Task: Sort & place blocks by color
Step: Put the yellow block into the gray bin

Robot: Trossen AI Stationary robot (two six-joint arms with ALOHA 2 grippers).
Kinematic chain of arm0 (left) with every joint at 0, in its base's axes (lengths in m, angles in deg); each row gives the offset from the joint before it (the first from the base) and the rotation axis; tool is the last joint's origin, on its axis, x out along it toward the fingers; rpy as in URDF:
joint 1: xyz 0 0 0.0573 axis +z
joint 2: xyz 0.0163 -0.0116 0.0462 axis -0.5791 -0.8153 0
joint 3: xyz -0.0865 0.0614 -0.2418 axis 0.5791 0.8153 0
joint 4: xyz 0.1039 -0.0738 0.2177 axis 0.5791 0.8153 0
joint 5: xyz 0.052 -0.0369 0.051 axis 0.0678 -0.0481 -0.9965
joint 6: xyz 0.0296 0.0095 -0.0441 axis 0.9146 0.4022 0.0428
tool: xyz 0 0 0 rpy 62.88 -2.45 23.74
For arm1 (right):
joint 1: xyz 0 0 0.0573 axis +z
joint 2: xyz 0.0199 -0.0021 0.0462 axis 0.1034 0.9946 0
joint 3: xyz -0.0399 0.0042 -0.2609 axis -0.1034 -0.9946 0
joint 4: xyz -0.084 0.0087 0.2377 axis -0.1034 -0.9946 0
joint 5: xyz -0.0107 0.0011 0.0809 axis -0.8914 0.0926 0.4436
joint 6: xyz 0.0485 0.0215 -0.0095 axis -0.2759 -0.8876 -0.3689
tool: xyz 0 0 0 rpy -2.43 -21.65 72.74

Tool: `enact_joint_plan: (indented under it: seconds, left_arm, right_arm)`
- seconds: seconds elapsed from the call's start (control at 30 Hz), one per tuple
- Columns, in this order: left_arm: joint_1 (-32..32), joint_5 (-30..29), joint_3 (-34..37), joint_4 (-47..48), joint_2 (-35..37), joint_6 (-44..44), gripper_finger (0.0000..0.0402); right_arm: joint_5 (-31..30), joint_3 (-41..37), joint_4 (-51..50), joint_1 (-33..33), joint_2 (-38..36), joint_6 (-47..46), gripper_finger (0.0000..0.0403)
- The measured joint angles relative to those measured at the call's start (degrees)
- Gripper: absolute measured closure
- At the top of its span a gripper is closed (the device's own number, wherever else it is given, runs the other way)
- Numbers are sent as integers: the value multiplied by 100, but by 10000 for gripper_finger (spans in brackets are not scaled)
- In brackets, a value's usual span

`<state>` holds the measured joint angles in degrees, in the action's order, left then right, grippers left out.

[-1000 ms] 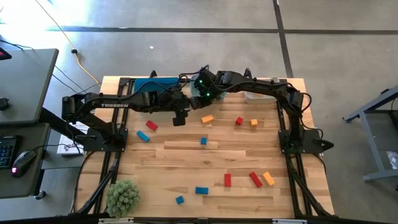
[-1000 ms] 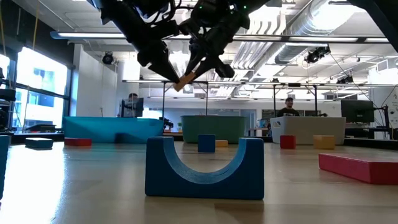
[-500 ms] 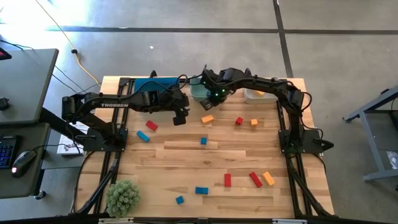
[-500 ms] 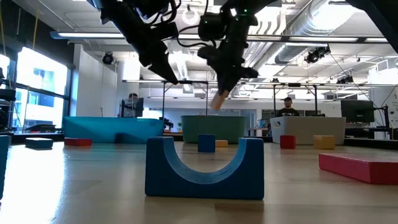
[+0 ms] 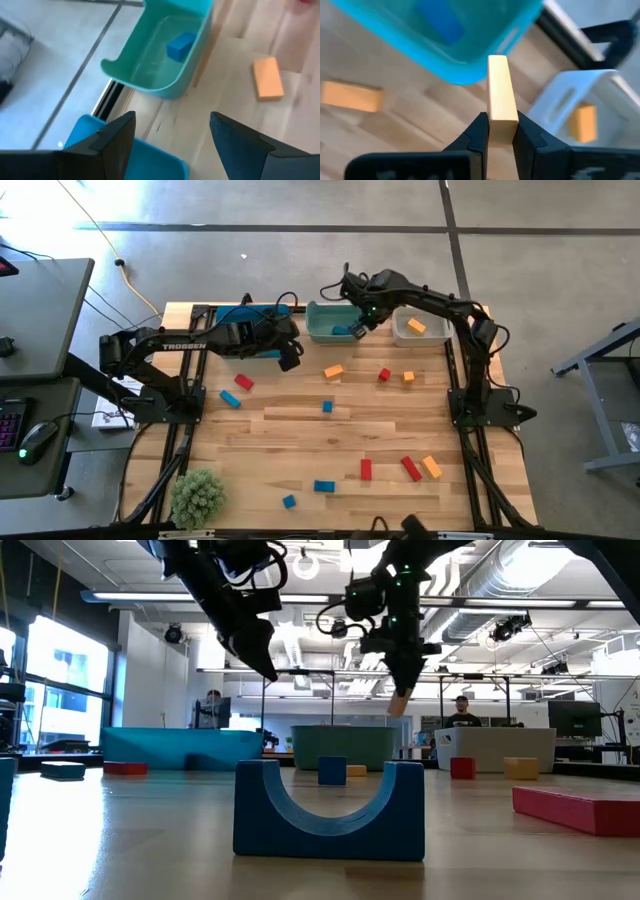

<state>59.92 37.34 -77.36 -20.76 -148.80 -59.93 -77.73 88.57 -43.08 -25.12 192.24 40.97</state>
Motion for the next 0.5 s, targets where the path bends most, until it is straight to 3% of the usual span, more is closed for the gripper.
enact_joint_plan:
  seconds: [0.27,0.5]
  left_arm:
    - [352,1,0,162,1,-847,158]
    - [571,68,0,426,1,-1292,158]
  right_arm:
    - [-755,-4,-391,-594,-174,18,362]
    - [-1044,-7,-620,-976,-196,114,362]
